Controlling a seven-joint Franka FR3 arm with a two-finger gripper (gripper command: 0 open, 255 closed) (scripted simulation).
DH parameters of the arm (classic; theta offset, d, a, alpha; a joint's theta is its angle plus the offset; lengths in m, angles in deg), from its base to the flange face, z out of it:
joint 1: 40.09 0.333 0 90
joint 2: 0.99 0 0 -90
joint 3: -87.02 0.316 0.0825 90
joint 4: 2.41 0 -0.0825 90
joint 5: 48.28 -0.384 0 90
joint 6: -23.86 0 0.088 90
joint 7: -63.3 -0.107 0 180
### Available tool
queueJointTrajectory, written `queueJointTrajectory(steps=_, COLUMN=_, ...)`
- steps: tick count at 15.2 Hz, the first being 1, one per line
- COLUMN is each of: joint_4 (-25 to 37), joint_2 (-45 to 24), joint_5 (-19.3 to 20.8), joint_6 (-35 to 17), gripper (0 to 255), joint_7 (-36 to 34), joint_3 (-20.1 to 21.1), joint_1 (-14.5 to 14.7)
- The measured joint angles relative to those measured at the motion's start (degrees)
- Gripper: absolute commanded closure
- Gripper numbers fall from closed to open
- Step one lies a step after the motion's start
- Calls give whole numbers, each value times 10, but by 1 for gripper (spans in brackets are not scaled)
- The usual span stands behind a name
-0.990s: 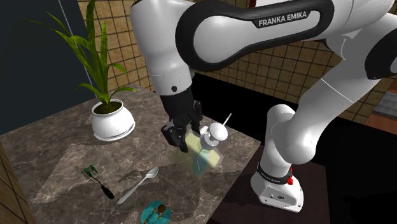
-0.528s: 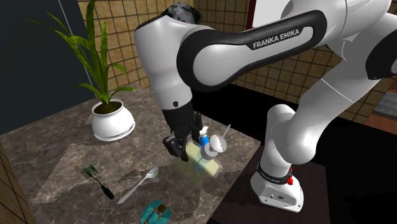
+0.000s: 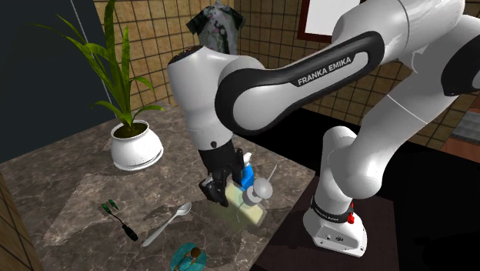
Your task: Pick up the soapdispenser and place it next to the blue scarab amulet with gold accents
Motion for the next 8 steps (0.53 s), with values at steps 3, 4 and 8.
queueJointTrajectory(steps=3, joint_4=-23, joint_2=-3, joint_5=-2, joint_6=-26, gripper=255, joint_7=3, joint_3=3, joint_1=1)
queueJointTrajectory(steps=4, joint_4=-30, joint_2=-6, joint_5=-3, joint_6=-35, gripper=255, joint_7=4, joint_3=4, joint_1=1)
queueJointTrajectory(steps=8, joint_4=-53, joint_2=-14, joint_5=-6, joint_6=-67, gripper=255, joint_7=5, joint_3=9, joint_1=2)
